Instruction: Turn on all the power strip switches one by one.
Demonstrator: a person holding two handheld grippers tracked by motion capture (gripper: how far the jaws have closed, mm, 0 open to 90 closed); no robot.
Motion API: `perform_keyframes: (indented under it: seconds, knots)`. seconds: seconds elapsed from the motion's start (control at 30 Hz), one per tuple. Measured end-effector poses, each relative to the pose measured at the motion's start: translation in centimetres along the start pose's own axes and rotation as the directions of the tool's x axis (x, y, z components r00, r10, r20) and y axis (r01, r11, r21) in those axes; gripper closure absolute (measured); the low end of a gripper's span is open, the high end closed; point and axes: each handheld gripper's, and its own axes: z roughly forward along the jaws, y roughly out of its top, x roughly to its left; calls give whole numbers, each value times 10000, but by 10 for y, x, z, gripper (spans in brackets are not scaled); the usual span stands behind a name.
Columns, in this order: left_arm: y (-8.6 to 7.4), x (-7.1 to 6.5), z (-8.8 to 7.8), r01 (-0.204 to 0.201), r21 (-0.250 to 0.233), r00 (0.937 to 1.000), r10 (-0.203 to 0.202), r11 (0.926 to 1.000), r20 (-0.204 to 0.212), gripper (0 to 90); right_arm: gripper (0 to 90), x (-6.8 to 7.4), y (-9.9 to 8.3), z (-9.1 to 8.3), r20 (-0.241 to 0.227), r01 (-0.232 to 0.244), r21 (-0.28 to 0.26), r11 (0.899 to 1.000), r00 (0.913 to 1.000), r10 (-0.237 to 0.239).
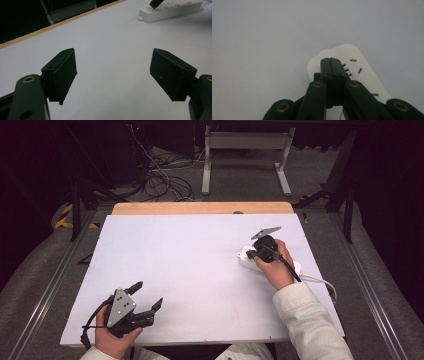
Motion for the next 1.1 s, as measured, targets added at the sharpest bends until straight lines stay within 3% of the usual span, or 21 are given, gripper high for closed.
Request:
perform_keyframes:
  seconds: [0.5, 1.1]
  knots:
    - [0, -1, 0, 67, 4, 10000, -67, 10000, 28, 218, 900, 3, 0, 3, 144, 167, 86, 9998, 9998, -169]
    - [0, 0, -1, -1, -8, 10000, 1, 10000, 8, 218, 900, 0, -3, 6, 4, -293, 14, 9996, 9996, 293]
